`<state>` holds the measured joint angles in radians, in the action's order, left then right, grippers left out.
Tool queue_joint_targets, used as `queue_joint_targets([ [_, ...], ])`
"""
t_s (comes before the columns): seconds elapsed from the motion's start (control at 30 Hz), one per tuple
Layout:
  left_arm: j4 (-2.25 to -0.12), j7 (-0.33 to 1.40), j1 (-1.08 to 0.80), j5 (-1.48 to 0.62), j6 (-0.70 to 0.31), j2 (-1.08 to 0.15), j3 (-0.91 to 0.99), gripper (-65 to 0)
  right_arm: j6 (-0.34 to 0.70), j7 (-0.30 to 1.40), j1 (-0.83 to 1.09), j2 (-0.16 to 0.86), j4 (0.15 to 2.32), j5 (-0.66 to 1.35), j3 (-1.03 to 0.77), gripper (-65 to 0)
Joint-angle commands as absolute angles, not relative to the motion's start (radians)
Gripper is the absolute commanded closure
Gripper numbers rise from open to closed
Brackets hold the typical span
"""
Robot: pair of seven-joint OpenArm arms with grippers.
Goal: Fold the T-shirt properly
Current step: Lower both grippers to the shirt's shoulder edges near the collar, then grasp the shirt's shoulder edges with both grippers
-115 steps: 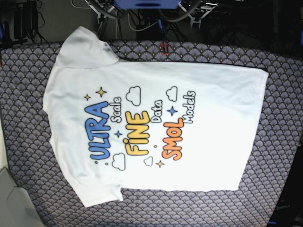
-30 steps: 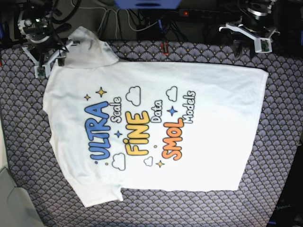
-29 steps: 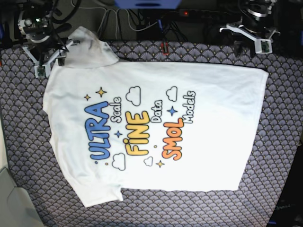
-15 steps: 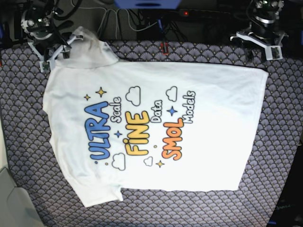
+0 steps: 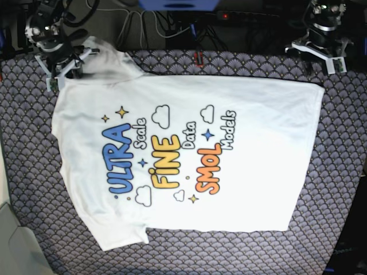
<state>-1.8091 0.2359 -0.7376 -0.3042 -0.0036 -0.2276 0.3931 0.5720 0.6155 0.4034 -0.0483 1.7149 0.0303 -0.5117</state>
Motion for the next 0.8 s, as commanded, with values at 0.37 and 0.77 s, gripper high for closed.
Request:
queue_joint_targets([
  [0.37, -1.765, 0.217, -0.654, -0.305, -0.005, -0.236, 0.469, -28.9, 0.582, 0.671, 0.410, -0.050, 1.685, 0.007, -0.512, 0.0],
  [0.77, -1.575, 0.217, -0.507, -0.303, -0.005, -0.236, 0.501, -28.9, 0.582, 0.671, 0.410, -0.050, 1.685, 0.007, -0.507, 0.0],
])
